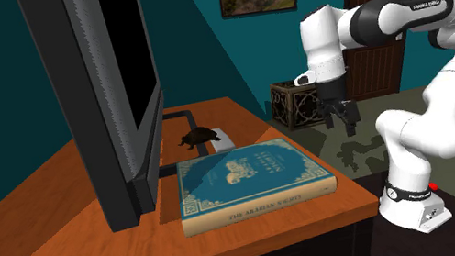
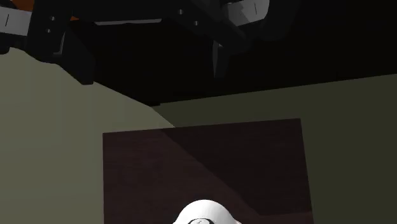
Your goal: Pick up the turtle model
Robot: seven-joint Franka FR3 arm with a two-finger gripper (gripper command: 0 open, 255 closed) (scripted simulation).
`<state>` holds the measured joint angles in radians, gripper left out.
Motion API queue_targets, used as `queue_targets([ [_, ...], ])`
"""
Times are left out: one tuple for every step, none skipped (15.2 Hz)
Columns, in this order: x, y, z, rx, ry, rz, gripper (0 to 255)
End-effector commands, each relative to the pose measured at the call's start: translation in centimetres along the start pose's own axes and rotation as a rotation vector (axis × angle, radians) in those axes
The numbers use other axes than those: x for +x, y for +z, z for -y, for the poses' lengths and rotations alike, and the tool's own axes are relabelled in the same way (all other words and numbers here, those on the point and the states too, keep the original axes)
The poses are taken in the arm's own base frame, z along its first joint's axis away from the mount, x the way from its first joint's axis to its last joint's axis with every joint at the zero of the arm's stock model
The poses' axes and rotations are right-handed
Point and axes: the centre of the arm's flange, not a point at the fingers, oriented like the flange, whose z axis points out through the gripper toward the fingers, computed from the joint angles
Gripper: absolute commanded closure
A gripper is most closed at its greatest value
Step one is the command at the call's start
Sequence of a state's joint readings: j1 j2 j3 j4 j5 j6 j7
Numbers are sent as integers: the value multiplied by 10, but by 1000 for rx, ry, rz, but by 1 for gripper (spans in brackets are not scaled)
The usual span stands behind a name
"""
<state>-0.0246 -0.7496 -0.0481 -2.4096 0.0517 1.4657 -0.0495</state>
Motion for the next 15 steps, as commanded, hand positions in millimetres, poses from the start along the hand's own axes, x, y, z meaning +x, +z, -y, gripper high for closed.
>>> queue_targets([
  [0,0,0,0,0,0,0],
  [9,0,-4,-6,3,-23,0],
  [17,1,-8,-12,6,-47,0],
  [26,0,-13,-18,9,-70,0],
  [34,0,-17,-24,13,-94,0],
  [43,0,-21,-30,16,-117,0],
  [51,-1,-25,-36,19,-141,0],
  [59,-2,-30,-42,22,-164,0],
  [68,-3,-34,-48,25,-188,0],
  [76,-5,-38,-54,28,-211,0],
  [84,-6,-43,-60,31,-235,0],
  [93,-8,-47,-66,34,-258,0],
  [101,-10,-51,-72,38,-282,0],
  [109,-13,-56,-78,41,-305,0],
  [117,-15,-60,-84,44,-329,0],
])
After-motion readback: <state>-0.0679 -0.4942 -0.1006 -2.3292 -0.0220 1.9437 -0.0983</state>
